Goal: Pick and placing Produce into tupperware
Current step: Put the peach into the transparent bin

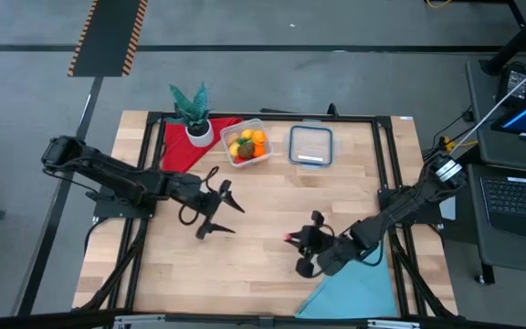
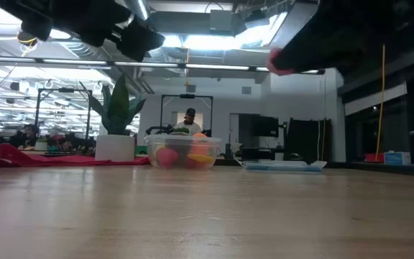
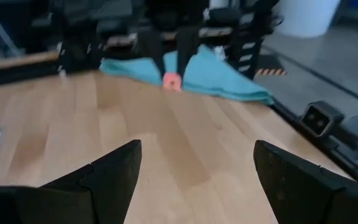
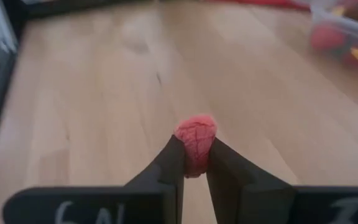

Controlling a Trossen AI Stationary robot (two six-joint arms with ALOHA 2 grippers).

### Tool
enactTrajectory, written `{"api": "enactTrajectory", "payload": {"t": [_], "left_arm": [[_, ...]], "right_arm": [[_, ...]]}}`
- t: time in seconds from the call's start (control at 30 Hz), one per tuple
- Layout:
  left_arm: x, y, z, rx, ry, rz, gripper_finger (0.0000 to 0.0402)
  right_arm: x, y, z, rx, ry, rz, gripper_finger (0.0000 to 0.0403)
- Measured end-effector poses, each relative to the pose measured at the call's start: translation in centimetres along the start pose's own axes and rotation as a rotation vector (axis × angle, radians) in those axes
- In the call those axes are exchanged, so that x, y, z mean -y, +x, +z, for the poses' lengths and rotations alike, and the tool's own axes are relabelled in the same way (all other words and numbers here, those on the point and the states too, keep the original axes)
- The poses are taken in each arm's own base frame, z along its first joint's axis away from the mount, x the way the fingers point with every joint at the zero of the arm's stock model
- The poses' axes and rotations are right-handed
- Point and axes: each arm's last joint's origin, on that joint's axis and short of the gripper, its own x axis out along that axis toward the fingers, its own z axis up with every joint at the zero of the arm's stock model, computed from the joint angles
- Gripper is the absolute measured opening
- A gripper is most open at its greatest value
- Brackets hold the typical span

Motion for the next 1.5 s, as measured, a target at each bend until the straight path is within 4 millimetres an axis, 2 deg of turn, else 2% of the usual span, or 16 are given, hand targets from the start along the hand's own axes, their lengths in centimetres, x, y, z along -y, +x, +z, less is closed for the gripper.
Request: {"api": "enactTrajectory", "payload": {"t": [0.13, 0.27, 0.43, 0.7, 0.83, 0.97, 1.13, 1.33, 1.5], "left_arm": [[0.0, -0.3, -1.0, 0.103, 0.029, -0.045, 0.0302], [-0.1, -0.9, -1.5, 0.225, 0.053, -0.082, 0.0302], [-0.5, -1.5, -2.4, 0.266, 0.040, -0.058, 0.0302], [-0.6, -1.5, -2.6, 0.260, 0.036, -0.049, 0.0302], [-0.6, -1.5, -2.6, 0.259, 0.040, -0.047, 0.0302], [-0.9, -1.5, -2.6, 0.254, 0.047, 0.037, 0.0302], [-1.3, -1.5, -2.6, 0.246, -0.035, 0.194, 0.0302], [-1.4, -1.5, -2.6, 0.243, -0.018, 0.211, 0.0302], [-1.3, -1.5, -2.6, 0.243, -0.017, 0.209, 0.0302]], "right_arm": [[1.2, 0.6, -1.4, 0.141, 0.033, 0.080, 0.0053], [2.5, 0.5, -1.6, 0.325, 0.034, 0.150, 0.0053], [4.6, 0.2, -1.9, 0.471, -0.009, 0.200, 0.0053], [6.7, 1.2, -1.8, 0.486, -0.025, 0.236, 0.0052], [7.5, 1.8, -1.4, 0.495, -0.091, 0.210, 0.0052], [8.5, 2.5, -0.9, 0.502, -0.163, 0.189, 0.0052], [10.1, 3.5, 0.0, 0.511, -0.219, 0.183, 0.0052], [12.0, 4.5, 0.8, 0.503, -0.193, 0.267, 0.0052], [12.4, 4.8, 1.4, 0.514, -0.199, 0.282, 0.0052]]}}
